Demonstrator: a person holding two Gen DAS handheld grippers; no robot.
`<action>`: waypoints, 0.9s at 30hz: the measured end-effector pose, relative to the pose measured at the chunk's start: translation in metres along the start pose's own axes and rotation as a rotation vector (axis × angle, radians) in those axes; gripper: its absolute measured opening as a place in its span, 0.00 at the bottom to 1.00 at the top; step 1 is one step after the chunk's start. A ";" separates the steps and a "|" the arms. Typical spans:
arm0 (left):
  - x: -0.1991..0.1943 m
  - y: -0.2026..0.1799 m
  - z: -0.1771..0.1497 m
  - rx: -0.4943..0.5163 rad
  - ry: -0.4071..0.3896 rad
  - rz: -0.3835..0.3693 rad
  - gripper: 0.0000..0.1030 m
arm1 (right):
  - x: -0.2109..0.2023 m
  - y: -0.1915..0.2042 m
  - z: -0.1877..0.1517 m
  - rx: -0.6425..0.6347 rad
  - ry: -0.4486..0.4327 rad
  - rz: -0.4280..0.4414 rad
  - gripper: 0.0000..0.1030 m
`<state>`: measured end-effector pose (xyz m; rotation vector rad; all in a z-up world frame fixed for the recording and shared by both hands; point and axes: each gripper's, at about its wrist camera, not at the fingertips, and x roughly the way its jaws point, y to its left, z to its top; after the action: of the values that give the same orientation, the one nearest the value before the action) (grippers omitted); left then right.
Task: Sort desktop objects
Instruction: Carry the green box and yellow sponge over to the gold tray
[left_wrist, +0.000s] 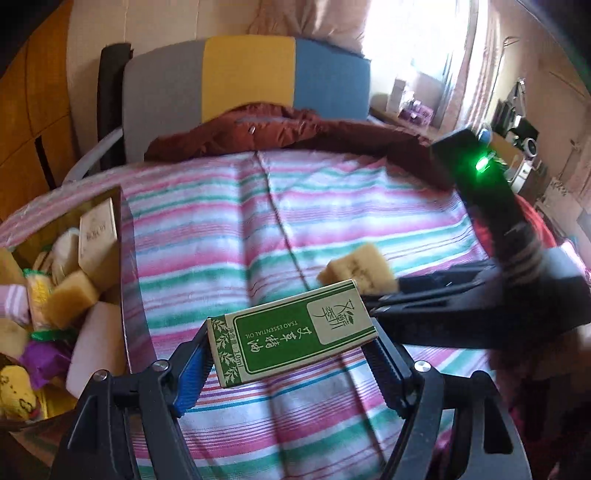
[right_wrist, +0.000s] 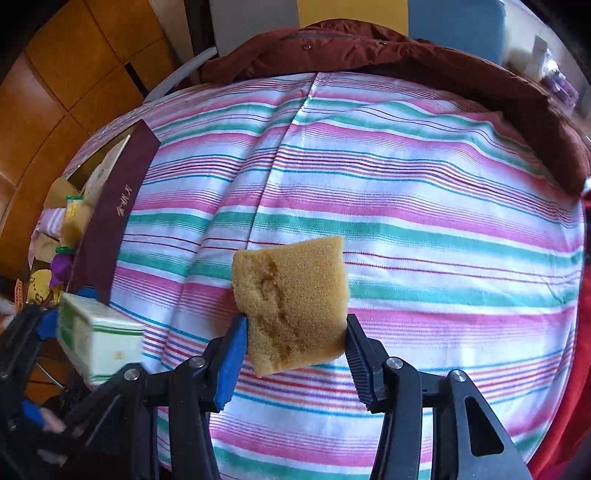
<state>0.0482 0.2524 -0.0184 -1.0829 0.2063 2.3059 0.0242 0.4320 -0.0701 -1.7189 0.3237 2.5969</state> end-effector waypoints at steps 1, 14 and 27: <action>-0.004 0.000 0.002 0.000 -0.009 -0.007 0.75 | -0.002 0.000 -0.002 0.009 -0.006 0.002 0.50; -0.040 0.012 0.015 -0.022 -0.097 0.017 0.75 | -0.012 0.007 -0.013 0.059 -0.051 0.018 0.50; -0.047 0.089 0.005 -0.164 -0.092 0.154 0.76 | -0.016 0.044 -0.010 0.015 -0.096 0.063 0.50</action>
<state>0.0184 0.1603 0.0105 -1.0693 0.0674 2.5418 0.0347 0.3885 -0.0519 -1.5979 0.4009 2.7029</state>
